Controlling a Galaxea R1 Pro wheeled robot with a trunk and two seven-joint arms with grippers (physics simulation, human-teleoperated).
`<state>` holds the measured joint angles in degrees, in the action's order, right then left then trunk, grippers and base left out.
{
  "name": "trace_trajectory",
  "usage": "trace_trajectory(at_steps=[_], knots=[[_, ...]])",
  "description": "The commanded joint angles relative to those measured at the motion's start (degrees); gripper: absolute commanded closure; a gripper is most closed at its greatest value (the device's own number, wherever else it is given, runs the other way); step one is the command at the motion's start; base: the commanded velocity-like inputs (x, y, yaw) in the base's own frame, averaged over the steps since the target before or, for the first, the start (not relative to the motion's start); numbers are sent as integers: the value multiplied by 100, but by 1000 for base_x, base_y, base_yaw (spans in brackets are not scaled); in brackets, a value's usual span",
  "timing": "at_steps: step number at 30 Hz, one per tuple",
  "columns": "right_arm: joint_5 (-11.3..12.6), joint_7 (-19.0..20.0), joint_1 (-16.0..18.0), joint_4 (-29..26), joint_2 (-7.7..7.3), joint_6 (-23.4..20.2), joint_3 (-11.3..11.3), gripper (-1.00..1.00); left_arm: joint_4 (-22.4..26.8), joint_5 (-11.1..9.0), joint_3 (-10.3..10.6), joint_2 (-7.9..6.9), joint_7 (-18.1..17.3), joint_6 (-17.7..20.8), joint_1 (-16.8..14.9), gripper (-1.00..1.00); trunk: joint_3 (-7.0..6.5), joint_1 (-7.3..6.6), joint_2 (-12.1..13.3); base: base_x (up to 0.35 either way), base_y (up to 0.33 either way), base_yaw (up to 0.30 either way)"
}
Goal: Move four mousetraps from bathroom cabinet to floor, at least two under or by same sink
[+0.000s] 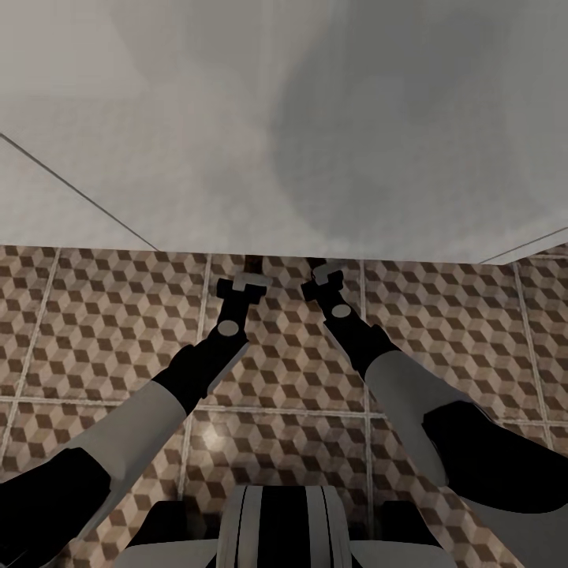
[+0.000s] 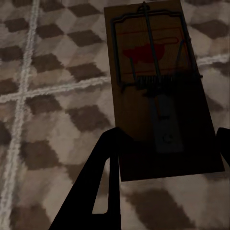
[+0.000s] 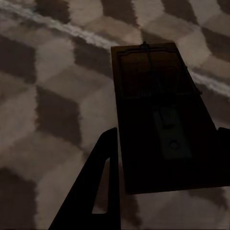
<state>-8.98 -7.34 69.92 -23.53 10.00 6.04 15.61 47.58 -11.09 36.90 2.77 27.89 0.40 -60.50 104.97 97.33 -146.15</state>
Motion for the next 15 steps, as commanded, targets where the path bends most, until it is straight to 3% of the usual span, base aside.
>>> trace_trajectory(at_steps=[1,15], knots=[[-42,-48,4,14,0,19,23,100,-8,-37,27,-4,40,-8,-5,100,3,-1,-1,0,0,0],[-42,-48,4,293,0,333,22,100,-598,-25,28,5,7,-267,-5,100,3,-1,-1,0,0,0]])
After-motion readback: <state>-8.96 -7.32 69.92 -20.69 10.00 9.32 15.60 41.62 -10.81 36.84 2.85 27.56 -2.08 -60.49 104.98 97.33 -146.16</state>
